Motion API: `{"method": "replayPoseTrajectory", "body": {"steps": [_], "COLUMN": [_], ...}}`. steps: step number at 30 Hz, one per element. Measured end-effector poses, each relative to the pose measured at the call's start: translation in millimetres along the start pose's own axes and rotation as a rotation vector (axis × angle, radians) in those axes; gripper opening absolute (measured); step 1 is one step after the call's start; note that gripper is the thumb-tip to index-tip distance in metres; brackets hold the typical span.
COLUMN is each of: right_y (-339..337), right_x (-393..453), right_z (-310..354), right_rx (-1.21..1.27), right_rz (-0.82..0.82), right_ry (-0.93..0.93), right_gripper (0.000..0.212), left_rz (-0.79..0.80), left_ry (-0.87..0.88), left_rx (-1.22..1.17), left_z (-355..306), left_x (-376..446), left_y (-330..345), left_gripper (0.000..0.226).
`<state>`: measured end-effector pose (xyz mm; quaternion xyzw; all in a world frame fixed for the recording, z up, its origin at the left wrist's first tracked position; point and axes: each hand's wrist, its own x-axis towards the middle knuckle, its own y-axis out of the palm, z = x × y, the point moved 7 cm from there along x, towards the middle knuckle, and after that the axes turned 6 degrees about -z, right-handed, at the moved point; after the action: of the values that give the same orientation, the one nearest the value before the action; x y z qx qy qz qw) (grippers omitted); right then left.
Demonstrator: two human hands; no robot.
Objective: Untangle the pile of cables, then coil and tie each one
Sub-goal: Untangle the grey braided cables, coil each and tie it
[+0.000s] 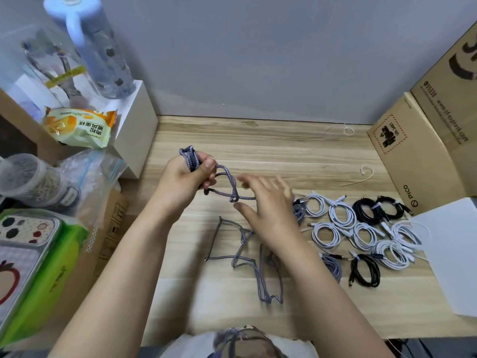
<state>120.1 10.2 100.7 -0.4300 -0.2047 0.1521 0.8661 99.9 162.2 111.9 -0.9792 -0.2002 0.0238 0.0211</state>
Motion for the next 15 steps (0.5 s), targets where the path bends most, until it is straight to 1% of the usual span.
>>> {"method": "replayPoseTrajectory", "body": {"steps": [1,2,3,5,7,8,10,12,13,15], "right_y": [1.5,1.6,-0.9,-12.0,-24.4,-30.6,-43.0,-53.1,-56.3,-60.8], "right_x": [1.0,0.8,0.4,0.3,0.8,1.7,3.5,4.3,4.2,3.3], "right_z": [1.9,0.8,1.1,6.3,9.6,11.0,6.3,-8.1,-16.8,-30.5], "right_rx": [0.122,0.240,0.323,0.438,0.598,0.670,0.753,0.827,0.855,0.843], "right_rz": [0.022,0.036,0.037,0.015,0.031,0.026,-0.060,-0.213,-0.290,-0.405], "right_ry": [0.030,0.069,0.084,0.057,0.073,0.082,0.119,0.214,0.270,0.343], "right_gripper": [0.029,0.021,0.018,0.014,0.008,0.009,0.017,0.018,0.015,0.013], "left_rz": [0.008,0.006,-0.007,-0.037,-0.045,-0.049,-0.065,-0.061,-0.029,0.125], "left_ry": [0.011,0.019,0.023,0.024,0.019,0.009,-0.027,-0.061,-0.087,-0.161], "left_rx": [0.027,0.058,0.093,0.176,0.265,0.293,0.291,0.266,0.254,0.226], "left_z": [-1.2,-1.4,-0.7,3.1,10.0,14.2,20.9,24.1,25.7,28.7], "left_x": [-0.7,-0.6,0.0,1.8,2.6,2.5,0.8,-1.7,-3.4,-10.6], "left_y": [1.6,1.7,-0.5,-8.5,-15.9,-19.2,-23.7,-25.3,-24.2,-14.6], "left_gripper": [0.027,0.027,0.027,0.027,0.028,0.028,0.030,0.031,0.030,0.030]}}
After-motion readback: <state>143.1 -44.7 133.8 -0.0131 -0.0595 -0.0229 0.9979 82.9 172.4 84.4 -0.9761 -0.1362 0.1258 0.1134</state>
